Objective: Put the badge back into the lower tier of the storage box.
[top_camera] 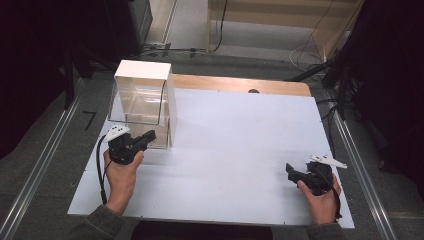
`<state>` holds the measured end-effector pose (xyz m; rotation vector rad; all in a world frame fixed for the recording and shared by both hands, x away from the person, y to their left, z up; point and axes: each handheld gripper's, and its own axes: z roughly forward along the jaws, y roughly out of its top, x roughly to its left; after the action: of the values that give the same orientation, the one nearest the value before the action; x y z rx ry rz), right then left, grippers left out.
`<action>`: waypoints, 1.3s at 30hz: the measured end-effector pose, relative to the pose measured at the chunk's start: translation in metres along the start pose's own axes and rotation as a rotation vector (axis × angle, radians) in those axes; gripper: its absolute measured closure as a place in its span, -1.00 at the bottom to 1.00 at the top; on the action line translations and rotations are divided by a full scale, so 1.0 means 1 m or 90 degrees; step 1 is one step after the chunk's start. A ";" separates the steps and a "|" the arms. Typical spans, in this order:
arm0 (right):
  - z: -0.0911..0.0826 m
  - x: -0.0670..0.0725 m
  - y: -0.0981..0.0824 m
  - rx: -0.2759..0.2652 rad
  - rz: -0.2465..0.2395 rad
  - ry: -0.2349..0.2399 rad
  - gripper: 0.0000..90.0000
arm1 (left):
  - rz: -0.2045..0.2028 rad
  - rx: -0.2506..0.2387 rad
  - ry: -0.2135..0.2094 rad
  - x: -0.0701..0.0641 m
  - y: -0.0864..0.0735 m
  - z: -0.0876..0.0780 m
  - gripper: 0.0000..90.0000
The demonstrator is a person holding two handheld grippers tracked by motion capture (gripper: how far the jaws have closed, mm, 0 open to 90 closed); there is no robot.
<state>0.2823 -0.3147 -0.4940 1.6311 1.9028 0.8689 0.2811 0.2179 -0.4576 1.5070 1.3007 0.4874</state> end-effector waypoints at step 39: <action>0.000 0.000 0.000 0.000 -0.001 -0.001 -0.76 | -0.023 -0.006 0.043 0.008 -0.003 0.004 0.31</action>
<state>0.2819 -0.3147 -0.4941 1.6305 1.9030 0.8667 0.2854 0.2231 -0.4642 1.4685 1.3733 0.5241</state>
